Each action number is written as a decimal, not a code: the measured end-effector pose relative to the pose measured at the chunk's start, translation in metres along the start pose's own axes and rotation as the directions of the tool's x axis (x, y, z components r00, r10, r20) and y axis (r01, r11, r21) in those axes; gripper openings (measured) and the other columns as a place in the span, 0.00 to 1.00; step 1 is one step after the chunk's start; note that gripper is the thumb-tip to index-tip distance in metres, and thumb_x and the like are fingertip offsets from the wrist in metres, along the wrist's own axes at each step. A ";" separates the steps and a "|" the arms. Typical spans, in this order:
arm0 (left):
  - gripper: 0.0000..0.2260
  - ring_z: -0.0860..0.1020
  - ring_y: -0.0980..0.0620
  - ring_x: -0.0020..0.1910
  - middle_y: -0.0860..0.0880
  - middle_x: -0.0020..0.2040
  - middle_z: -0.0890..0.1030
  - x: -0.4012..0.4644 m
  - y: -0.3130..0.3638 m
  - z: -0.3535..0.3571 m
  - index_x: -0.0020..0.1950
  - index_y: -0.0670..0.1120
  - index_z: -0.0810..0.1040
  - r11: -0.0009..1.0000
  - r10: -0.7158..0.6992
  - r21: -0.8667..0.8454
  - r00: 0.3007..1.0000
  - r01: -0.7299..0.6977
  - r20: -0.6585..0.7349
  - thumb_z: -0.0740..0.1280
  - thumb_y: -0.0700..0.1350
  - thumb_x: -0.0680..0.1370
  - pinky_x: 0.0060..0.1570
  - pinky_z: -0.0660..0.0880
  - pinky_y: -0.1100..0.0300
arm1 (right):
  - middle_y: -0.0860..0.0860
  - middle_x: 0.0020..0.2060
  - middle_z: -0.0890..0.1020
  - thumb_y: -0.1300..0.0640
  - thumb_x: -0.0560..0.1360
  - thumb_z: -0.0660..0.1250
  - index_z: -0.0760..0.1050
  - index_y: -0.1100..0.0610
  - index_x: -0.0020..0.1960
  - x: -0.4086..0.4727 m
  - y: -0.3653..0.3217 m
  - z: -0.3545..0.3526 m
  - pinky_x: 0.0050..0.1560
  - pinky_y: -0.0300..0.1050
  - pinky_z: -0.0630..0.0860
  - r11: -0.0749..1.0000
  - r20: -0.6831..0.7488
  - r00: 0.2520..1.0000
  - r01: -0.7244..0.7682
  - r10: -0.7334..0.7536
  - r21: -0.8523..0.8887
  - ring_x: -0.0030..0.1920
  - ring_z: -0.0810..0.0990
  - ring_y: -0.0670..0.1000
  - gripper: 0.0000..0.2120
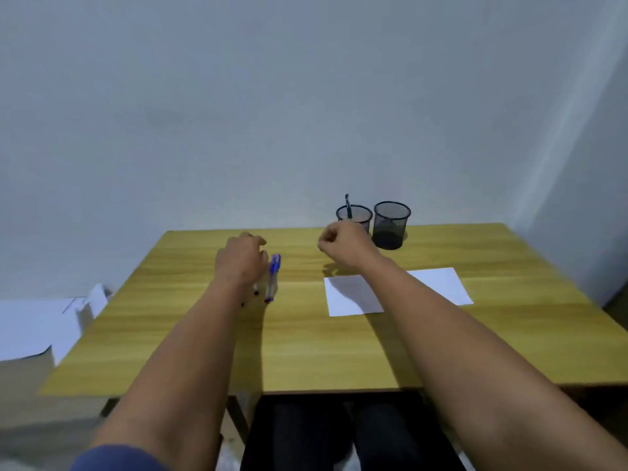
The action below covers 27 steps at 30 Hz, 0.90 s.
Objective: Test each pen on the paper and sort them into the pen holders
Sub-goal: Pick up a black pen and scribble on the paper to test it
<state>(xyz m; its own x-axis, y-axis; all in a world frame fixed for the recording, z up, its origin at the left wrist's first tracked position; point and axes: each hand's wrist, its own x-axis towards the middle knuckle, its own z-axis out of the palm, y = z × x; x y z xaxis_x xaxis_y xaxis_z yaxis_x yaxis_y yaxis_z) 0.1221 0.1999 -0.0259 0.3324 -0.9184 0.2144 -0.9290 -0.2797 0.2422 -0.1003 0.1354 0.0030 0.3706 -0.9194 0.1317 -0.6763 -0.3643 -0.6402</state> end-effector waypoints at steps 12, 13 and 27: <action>0.12 0.79 0.45 0.55 0.50 0.55 0.77 -0.003 -0.084 0.039 0.61 0.58 0.83 0.986 -0.092 -0.130 0.993 0.101 0.074 0.64 0.52 0.80 0.56 0.76 0.48 | 0.53 0.48 0.80 0.54 0.78 0.71 0.73 0.55 0.49 0.033 -0.082 0.129 0.47 0.48 0.74 0.948 0.296 0.954 0.050 0.048 -0.313 0.50 0.81 0.59 0.08; 0.12 0.79 0.46 0.55 0.50 0.54 0.77 -0.001 -0.085 0.040 0.61 0.58 0.83 0.986 -0.095 -0.133 0.993 0.104 0.073 0.64 0.52 0.80 0.56 0.75 0.48 | 0.54 0.50 0.81 0.54 0.79 0.71 0.75 0.55 0.53 0.034 -0.082 0.132 0.48 0.48 0.74 0.946 0.292 0.955 0.042 0.057 -0.320 0.54 0.82 0.60 0.07; 0.19 0.67 0.43 0.74 0.52 0.68 0.78 0.012 -0.012 0.018 0.72 0.53 0.74 0.974 0.189 -0.100 0.971 -0.204 -0.145 0.66 0.50 0.80 0.65 0.67 0.42 | 0.58 0.38 0.87 0.65 0.79 0.70 0.82 0.63 0.46 0.032 -0.033 0.017 0.28 0.37 0.77 0.728 0.194 0.962 -0.274 0.194 0.629 0.31 0.82 0.49 0.04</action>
<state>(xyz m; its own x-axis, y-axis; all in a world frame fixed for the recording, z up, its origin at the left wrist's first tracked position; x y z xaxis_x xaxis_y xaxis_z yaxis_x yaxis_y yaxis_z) 0.1343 0.1875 -0.0430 0.1711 -0.9041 0.3916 -0.9563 -0.0568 0.2867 -0.0549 0.1207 0.0157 0.3489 -0.9259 -0.1447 -0.1933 0.0800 -0.9779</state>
